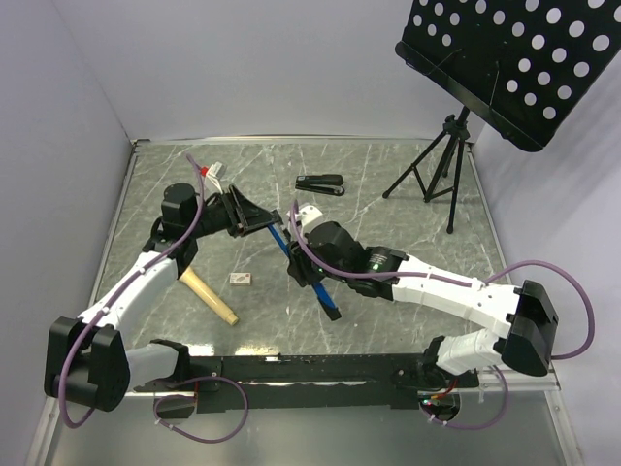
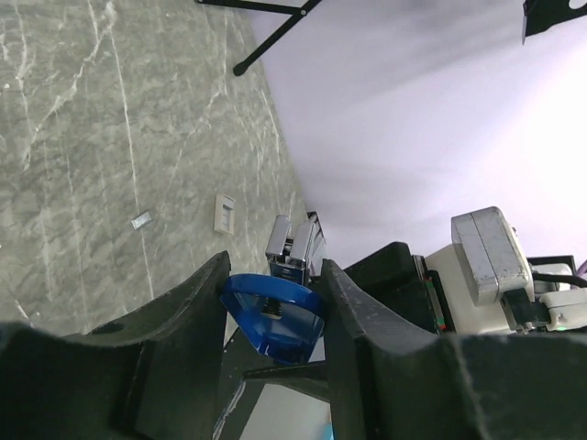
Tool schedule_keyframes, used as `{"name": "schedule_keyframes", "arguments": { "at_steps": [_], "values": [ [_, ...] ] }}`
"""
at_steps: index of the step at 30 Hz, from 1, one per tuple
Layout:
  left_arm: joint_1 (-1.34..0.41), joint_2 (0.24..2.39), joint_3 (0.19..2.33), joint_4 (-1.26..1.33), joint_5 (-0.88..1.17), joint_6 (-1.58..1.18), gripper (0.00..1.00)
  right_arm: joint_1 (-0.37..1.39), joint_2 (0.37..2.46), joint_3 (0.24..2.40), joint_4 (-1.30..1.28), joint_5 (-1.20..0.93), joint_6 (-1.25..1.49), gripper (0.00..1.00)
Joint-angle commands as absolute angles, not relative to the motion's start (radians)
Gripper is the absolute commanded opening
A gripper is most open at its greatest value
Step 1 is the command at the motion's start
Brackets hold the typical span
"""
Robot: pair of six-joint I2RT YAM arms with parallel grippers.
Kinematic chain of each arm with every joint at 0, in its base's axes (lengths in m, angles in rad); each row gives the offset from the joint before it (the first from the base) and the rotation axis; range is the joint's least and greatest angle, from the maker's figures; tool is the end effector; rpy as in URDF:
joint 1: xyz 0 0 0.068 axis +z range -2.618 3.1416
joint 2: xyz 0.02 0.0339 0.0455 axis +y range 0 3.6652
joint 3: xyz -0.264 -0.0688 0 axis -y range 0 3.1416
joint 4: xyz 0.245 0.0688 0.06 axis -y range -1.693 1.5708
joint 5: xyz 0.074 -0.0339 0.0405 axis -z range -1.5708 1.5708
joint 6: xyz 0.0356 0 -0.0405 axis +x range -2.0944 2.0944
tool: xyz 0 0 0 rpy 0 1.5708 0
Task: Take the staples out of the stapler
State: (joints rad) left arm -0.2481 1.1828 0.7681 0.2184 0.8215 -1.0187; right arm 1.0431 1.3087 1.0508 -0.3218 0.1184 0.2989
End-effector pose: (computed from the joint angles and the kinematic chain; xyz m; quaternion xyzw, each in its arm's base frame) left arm 0.2504 -0.0903 0.2949 -0.0316 0.7519 -0.5930 0.2861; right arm 0.1523 0.2530 0.3041 -0.2931 0.8283 0.2544 0.4041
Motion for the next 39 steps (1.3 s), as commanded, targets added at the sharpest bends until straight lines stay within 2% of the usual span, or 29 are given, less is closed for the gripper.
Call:
{"name": "schedule_keyframes", "arguments": {
  "at_steps": [1,5,8,11,15,23,25,26,28,30,33,34,37,39],
  "values": [
    [-0.255,1.166,0.727,0.3,0.824,-1.087,0.01,1.048,1.312,1.115,-0.216,0.175,0.347,0.13],
    [-0.255,1.169,0.703,0.385,0.824,-1.152,0.01,1.042,1.31,1.1,-0.204,0.19,0.376,0.26],
    [-0.255,1.173,0.718,0.368,0.805,-1.138,0.01,1.023,1.309,1.089,-0.221,0.161,0.406,0.45],
    [-0.253,1.17,0.749,0.304,0.789,-1.097,0.01,1.019,1.287,1.06,-0.239,0.149,0.413,0.52],
    [-0.253,1.161,0.788,0.242,0.759,-1.074,0.01,1.017,1.195,0.932,-0.204,0.12,0.416,0.54],
    [-0.253,1.115,0.739,0.31,0.713,-1.12,0.01,1.017,1.086,0.796,-0.169,0.109,0.508,0.51],
    [-0.253,1.103,0.735,0.31,0.687,-1.123,0.01,1.019,1.069,0.769,-0.141,0.104,0.529,0.4],
    [-0.253,1.083,0.729,0.314,0.667,-1.124,0.01,1.019,1.059,0.759,-0.134,0.104,0.56,0.27],
    [-0.253,1.063,0.697,0.349,0.631,-1.146,0.01,1.017,1.058,0.758,-0.133,0.12,0.635,0.14],
    [-0.253,1.054,0.66,0.414,0.64,-1.202,0.01,1.016,1.069,0.762,-0.12,0.097,0.669,0.16],
    [-0.253,1.063,0.661,0.443,0.676,-1.198,0.01,1.012,1.051,0.781,-0.094,0.029,0.678,0.4],
    [-0.253,1.063,0.661,0.43,0.687,-1.19,0.01,1.011,1.013,0.778,-0.072,0.011,0.667,0.51],
    [-0.253,1.042,0.658,0.407,0.698,-1.151,0.01,0.988,0.941,0.773,-0.073,-0.032,0.643,0.69],
    [-0.253,1.029,0.66,0.396,0.715,-1.112,0.01,0.95,0.927,0.793,-0.113,-0.046,0.627,0.72]
  ]
}}
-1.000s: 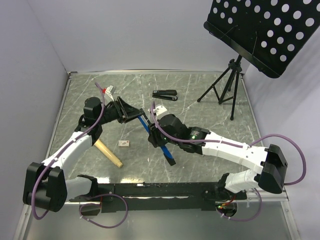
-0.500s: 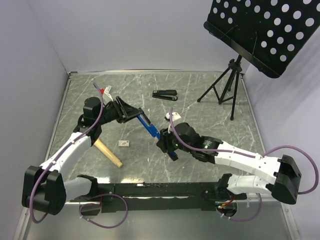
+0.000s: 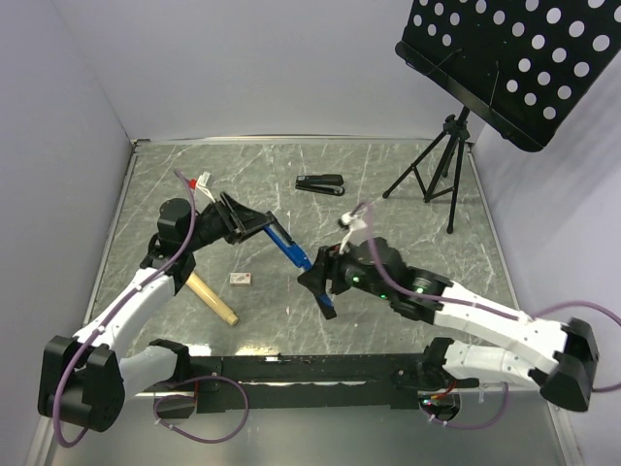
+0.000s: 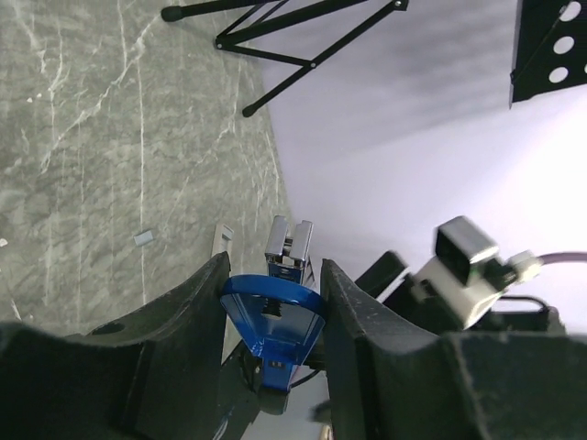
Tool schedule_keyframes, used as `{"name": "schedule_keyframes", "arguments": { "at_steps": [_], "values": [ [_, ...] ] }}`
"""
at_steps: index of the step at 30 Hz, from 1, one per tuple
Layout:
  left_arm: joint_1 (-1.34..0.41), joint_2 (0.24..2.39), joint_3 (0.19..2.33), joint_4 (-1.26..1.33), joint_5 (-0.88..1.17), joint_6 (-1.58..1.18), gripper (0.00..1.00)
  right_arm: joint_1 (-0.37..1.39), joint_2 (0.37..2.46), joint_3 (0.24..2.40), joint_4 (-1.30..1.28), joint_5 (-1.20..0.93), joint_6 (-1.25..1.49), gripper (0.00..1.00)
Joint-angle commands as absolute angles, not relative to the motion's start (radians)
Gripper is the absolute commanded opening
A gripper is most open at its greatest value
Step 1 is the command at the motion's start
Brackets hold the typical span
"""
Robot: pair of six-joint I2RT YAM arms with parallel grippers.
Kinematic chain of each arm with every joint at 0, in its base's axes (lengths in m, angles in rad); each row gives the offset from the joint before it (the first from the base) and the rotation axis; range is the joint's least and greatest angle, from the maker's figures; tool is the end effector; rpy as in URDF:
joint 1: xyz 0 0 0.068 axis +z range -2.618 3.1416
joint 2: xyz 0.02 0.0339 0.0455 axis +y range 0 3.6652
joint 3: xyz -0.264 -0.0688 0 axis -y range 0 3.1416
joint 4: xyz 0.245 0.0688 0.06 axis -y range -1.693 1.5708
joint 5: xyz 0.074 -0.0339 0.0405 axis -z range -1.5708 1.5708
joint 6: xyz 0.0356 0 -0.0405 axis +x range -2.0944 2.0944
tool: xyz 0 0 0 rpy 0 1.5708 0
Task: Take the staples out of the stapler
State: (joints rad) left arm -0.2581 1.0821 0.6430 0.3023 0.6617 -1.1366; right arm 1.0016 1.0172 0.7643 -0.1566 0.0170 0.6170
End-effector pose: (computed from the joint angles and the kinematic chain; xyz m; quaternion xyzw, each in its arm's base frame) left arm 0.2308 -0.0835 0.2828 -0.1100 0.7360 -0.5868 0.3191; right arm 0.1266 0.1967 0.2912 -0.1552 0.8216 0.3921 0.3836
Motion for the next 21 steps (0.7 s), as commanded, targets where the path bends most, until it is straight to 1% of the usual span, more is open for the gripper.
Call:
{"name": "schedule_keyframes", "arguments": {
  "at_steps": [1,3,4,5,8,11,14,15,21],
  "values": [
    [-0.253,1.028,0.661,0.391,0.733,-1.103,0.01,0.933,0.917,0.799,-0.126,-0.052,0.599,0.73],
    [-0.253,1.038,0.666,0.387,0.794,-1.071,0.01,0.884,0.908,0.793,-0.12,-0.132,0.583,0.73],
    [-0.253,1.042,0.667,0.384,0.808,-1.063,0.01,0.821,0.899,0.781,-0.1,-0.197,0.578,0.73],
    [-0.253,1.043,0.663,0.399,0.837,-1.066,0.01,0.792,0.9,0.779,-0.059,-0.318,0.578,0.73],
    [-0.253,1.034,0.654,0.426,0.859,-1.072,0.01,0.729,0.937,0.825,-0.08,-0.467,0.537,0.73],
    [-0.253,1.025,0.666,0.423,0.871,-1.074,0.01,0.716,0.991,0.874,-0.094,-0.535,0.488,0.74],
    [-0.253,1.019,0.672,0.448,0.89,-1.085,0.01,0.715,1.04,0.879,-0.017,-0.638,0.512,0.75],
    [-0.253,1.017,0.672,0.46,0.894,-1.091,0.01,0.715,1.051,0.876,0.047,-0.684,0.541,0.75],
    [-0.253,1.002,0.66,0.515,0.905,-1.118,0.01,0.712,1.118,0.873,0.13,-0.701,0.592,0.73]
  ]
}}
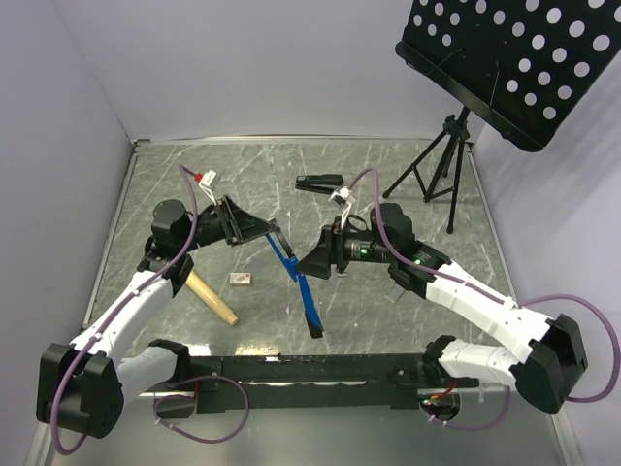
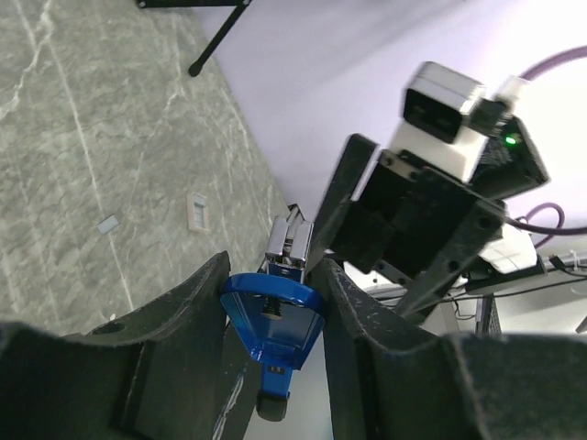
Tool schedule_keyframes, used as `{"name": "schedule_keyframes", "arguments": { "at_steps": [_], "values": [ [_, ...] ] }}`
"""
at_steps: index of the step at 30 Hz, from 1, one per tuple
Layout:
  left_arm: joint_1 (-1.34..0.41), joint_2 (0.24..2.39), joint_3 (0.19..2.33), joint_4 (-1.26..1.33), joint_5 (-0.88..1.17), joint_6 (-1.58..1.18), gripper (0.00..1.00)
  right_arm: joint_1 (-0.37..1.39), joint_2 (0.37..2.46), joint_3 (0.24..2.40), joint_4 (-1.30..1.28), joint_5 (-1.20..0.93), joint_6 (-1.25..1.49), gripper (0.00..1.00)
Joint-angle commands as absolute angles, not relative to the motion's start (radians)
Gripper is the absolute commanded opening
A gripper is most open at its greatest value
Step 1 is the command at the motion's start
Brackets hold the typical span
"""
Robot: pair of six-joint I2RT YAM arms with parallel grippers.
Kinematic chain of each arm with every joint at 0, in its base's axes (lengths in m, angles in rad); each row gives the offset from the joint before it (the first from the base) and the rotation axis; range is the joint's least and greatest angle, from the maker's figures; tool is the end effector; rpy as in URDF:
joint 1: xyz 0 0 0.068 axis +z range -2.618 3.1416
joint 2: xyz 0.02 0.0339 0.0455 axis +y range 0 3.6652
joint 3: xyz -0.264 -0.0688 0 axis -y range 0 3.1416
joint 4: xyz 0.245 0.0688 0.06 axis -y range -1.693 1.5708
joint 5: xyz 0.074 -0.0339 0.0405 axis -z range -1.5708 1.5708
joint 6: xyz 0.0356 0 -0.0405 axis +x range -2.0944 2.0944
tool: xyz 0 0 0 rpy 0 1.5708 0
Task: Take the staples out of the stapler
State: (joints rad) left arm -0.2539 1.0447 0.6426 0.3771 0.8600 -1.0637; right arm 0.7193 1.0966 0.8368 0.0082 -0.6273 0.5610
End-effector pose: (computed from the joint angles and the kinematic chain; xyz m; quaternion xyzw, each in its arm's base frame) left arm 0.2193 -0.0848 0.2987 0.0112 0.7128 -0.6245 0.3191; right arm 0.1752 0.1812 0.3178 -0.2479 0.7344 0.5437 0.3219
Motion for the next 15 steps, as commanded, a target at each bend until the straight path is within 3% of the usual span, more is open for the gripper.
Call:
{"name": "schedule_keyframes", "arguments": {
  "at_steps": [1,5,8,12,15],
  "values": [
    [-0.253,1.0,0.658,0.531,0.91,-1.121,0.01,0.71,1.127,0.867,0.156,-0.715,0.6,0.72],
    [-0.253,0.997,0.661,0.549,0.931,-1.123,0.01,0.706,1.161,0.879,0.172,-0.745,0.607,0.72],
    [-0.253,0.999,0.661,0.577,0.943,-1.132,0.01,0.706,1.177,0.874,0.211,-0.771,0.623,0.65],
    [-0.253,0.994,0.664,0.569,0.937,-1.123,0.01,0.706,1.172,0.847,0.264,-0.779,0.659,0.37],
    [-0.253,0.989,0.655,0.597,0.937,-1.138,0.01,0.704,1.172,0.83,0.308,-0.795,0.687,0.22]
  ]
}}
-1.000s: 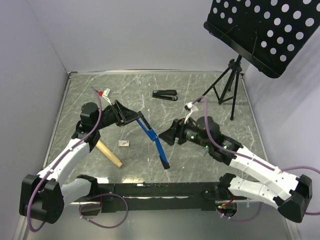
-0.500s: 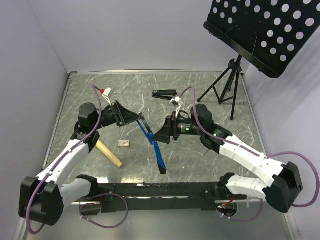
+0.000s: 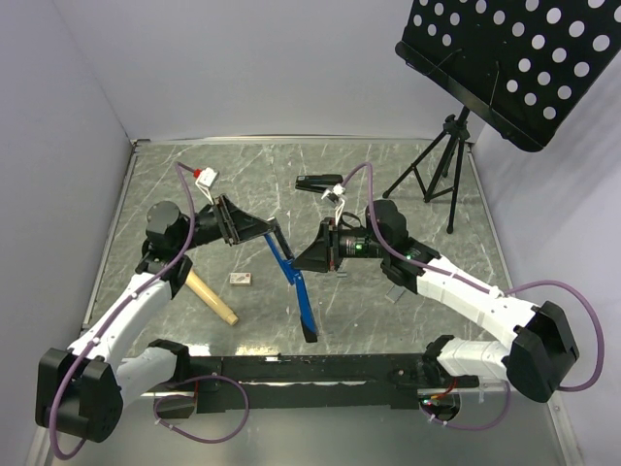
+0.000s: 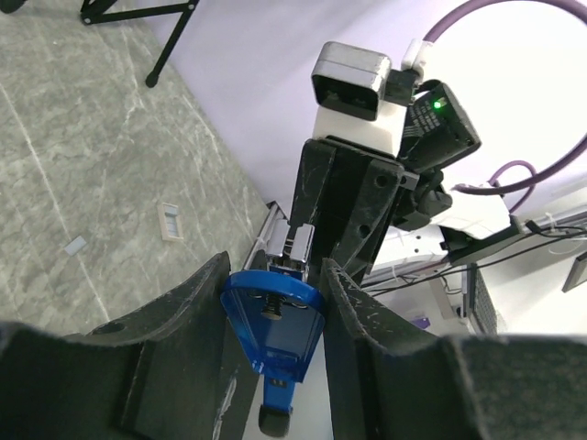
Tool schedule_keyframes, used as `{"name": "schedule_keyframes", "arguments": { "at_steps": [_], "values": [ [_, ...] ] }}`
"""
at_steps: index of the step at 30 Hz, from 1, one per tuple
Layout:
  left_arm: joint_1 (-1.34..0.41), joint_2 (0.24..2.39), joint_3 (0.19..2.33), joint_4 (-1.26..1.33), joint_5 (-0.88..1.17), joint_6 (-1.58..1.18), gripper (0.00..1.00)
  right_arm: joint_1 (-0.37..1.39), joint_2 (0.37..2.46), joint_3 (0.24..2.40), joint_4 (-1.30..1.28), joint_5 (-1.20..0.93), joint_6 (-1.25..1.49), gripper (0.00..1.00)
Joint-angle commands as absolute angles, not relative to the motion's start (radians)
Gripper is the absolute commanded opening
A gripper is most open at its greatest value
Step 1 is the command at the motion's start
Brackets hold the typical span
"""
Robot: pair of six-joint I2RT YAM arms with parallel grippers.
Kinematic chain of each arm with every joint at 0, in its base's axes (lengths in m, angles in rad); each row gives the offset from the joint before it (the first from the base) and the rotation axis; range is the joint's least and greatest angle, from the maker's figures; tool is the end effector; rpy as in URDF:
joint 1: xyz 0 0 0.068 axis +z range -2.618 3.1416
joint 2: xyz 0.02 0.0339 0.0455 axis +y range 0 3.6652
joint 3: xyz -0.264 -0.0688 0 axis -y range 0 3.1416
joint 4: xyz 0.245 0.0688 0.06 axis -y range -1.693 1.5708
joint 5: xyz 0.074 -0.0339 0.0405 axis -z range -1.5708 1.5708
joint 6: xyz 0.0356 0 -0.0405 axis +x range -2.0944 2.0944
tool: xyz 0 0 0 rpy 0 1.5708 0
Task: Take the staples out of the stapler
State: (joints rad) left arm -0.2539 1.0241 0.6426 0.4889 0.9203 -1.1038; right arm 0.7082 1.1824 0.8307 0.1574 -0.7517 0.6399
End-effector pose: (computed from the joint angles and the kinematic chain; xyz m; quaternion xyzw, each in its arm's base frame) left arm 0.2131 -0.0846 0.3137 0.0542 0.6816 -0.6495 0.3325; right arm 0.1884 0.1933 0.3105 -0.2575 0.7101 0.5903 0.2847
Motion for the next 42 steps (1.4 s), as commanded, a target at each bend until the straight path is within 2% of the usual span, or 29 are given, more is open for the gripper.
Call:
{"name": "schedule_keyframes", "arguments": {
  "at_steps": [1,5,6,9,13,16,19,25,36,39,42],
  "values": [
    [-0.253,0.991,0.646,0.613,0.94,-1.146,0.01,0.703,1.175,0.828,0.314,-0.796,0.693,0.19],
    [-0.253,0.997,0.646,0.621,0.943,-1.163,0.01,0.696,1.178,0.828,0.341,-0.808,0.713,0.0],
    [-0.253,0.997,0.653,0.597,0.943,-1.154,0.01,0.695,1.178,0.828,0.344,-0.811,0.718,0.0],
    [-0.253,1.006,0.68,0.523,0.945,-1.117,0.13,0.687,1.181,0.83,0.336,-0.805,0.721,0.0],
    [-0.253,1.009,0.698,0.473,0.945,-1.091,0.53,0.68,1.19,0.845,0.31,-0.787,0.715,0.0],
    [-0.253,1.015,0.704,0.446,0.948,-1.075,0.66,0.675,1.209,0.876,0.272,-0.776,0.698,0.0],
    [-0.253,1.017,0.706,0.428,0.95,-1.065,0.72,0.67,1.216,0.897,0.238,-0.756,0.675,0.0],
    [-0.253,0.996,0.684,0.405,0.923,-1.06,0.79,0.649,1.223,0.868,0.279,-0.772,0.704,0.0],
    [-0.253,1.04,0.698,0.339,0.879,-1.006,0.82,0.574,1.229,0.844,0.252,-0.744,0.704,0.0],
    [-0.253,1.025,0.712,0.25,0.833,-0.913,0.82,0.569,1.246,0.887,0.137,-0.672,0.649,0.0],
    [-0.253,1.005,0.75,0.079,0.703,-0.791,0.81,0.569,1.287,0.949,-0.02,-0.58,0.601,0.0]
  ]
}}
